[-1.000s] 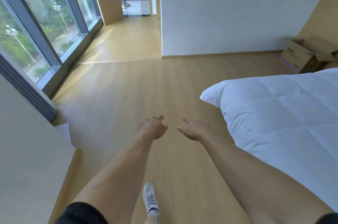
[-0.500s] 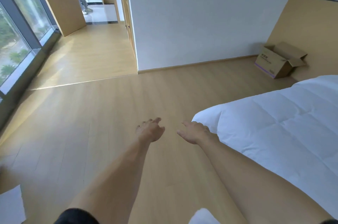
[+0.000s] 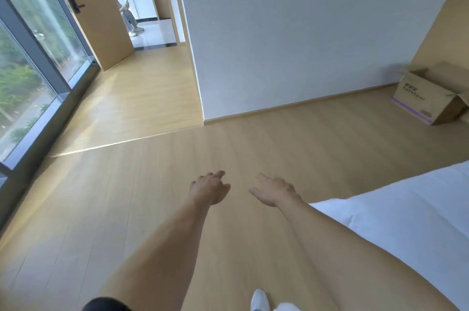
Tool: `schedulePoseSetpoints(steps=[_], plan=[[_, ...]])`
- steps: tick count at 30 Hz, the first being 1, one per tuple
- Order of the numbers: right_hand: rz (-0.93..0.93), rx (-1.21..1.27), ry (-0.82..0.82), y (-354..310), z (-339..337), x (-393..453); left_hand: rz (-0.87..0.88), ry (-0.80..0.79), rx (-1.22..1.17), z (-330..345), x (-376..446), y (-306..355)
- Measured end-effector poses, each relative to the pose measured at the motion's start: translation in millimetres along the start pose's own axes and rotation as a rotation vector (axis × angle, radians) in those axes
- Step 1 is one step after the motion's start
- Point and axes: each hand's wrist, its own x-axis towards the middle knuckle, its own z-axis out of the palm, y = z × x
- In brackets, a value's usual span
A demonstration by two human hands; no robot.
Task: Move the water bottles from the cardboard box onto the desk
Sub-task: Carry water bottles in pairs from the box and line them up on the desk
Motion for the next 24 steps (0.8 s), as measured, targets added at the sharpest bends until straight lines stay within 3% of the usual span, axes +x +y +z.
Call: schedulePoseSetpoints(steps=[5,12,24], plan=[[-0.017,0.014,0.025,6.6,-74.5,99.2,0.011,0.057,-0.006,-65.5,105.6,38.7],[0.047,0.011,0.049,48.6,-143.1,199.8,0.1,0.019,0.082,-103.6,234.6,104.8],[0.439,0.108,0.12,173.4,-258.7,390.1,0.454,-0.063,0.166,-165.5,504.4,279.4]])
